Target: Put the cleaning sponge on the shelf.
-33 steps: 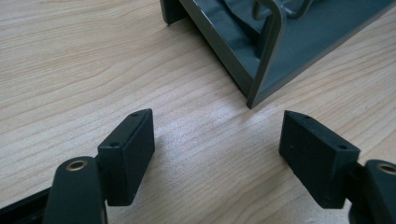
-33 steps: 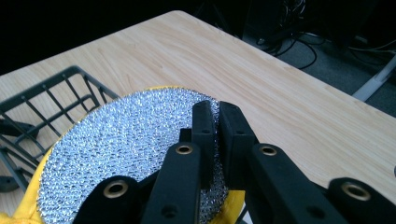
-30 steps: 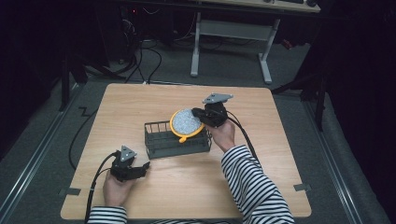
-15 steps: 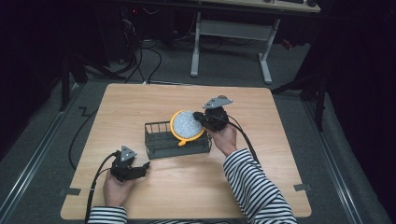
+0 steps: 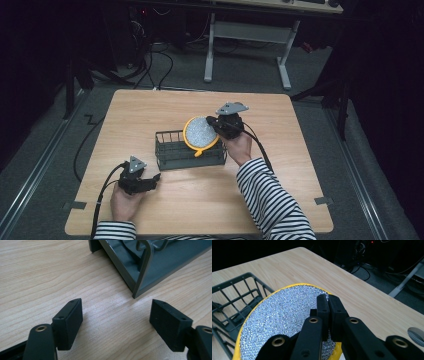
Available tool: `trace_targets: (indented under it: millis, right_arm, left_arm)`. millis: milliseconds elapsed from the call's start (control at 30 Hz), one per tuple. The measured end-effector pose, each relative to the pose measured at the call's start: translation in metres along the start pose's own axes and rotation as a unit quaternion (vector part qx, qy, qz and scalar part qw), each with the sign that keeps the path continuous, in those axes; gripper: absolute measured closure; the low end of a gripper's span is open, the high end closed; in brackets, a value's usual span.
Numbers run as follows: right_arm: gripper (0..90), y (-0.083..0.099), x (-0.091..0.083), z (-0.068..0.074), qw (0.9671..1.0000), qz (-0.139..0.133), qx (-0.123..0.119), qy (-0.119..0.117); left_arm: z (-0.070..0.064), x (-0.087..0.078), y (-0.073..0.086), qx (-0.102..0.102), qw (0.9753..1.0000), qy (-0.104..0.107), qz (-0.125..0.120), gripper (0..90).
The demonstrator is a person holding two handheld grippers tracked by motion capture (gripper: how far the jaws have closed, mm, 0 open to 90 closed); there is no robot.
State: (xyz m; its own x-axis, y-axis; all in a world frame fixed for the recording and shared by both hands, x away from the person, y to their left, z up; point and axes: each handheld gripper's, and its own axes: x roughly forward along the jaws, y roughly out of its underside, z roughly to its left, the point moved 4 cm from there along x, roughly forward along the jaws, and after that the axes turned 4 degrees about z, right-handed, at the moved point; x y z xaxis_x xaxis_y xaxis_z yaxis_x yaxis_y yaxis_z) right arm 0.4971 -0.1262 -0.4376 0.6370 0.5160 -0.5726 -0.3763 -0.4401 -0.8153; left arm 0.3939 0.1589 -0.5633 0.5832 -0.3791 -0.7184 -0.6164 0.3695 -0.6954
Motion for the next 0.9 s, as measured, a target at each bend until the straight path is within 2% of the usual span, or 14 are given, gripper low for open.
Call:
trace_targets:
  millis: [133, 267, 633, 767, 900]
  right_arm:
    - [88.6, -0.006, -0.002, -0.003, 0.9999, -0.01, -0.007, 0.011]
    - [88.5, -0.007, -0.003, -0.004, 0.999, -0.014, -0.03, 0.03]
    - [88.5, -0.004, -0.013, -0.02, 0.9978, -0.029, -0.013, 0.059]
    - [88.5, -0.003, -0.016, -0.024, 0.9978, -0.033, -0.007, 0.058]
    - [88.5, 0.002, -0.016, -0.02, 0.9977, -0.029, -0.02, 0.058]
  left_arm:
    - [0.0, 0.0, 0.0, 0.0, 1.0, 0.0, 0.0, 26.8]
    - [0.0, 0.0, 0.0, 0.0, 1.0, 0.001, 0.001, 26.7]
    - [0.0, 0.0, 0.0, 0.0, 1.0, 0.001, 0.001, 26.7]
    - [0.0, 0.0, 0.0, 0.0, 1.0, 0.001, 0.001, 26.7]
    - [0.0, 0.0, 0.0, 0.0, 1.0, 0.0, 0.0, 26.7]
